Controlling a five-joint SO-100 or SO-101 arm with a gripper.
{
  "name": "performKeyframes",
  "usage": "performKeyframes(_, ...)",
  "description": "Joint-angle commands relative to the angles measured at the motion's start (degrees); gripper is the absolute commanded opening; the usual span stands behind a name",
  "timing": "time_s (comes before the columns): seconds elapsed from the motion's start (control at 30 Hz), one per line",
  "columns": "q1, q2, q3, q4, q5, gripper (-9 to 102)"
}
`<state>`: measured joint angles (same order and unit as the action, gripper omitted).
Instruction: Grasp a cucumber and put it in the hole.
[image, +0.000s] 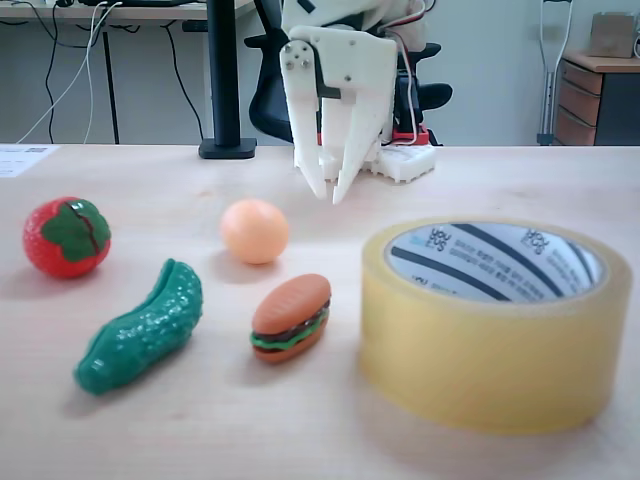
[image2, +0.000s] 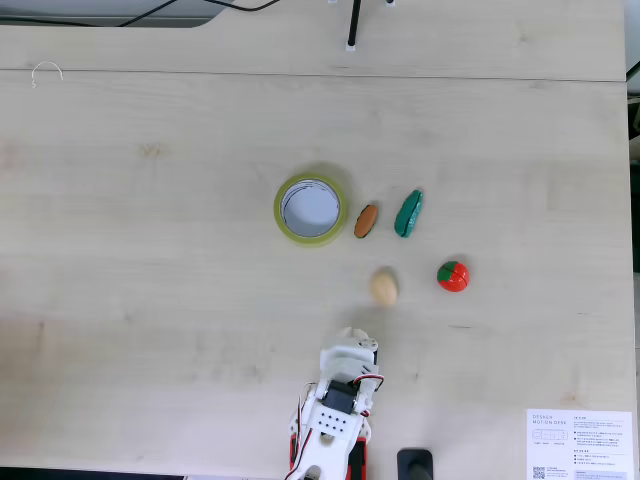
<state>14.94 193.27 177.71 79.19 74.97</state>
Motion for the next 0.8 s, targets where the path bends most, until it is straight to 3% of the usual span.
performKeyframes(0.0,-0.18,-0.26,0.26,0.35,0.18,0)
performKeyframes(0.23,-0.18,-0.26,0.09,0.00,0.53,0)
performKeyframes(0.5,0.00,-0.18,-5.36,-8.96,0.62,0)
performKeyframes(0.67,-0.18,-1.93,-13.27,-8.96,1.58,0)
performKeyframes(0.77,-0.18,-14.15,-24.43,-8.96,1.58,0)
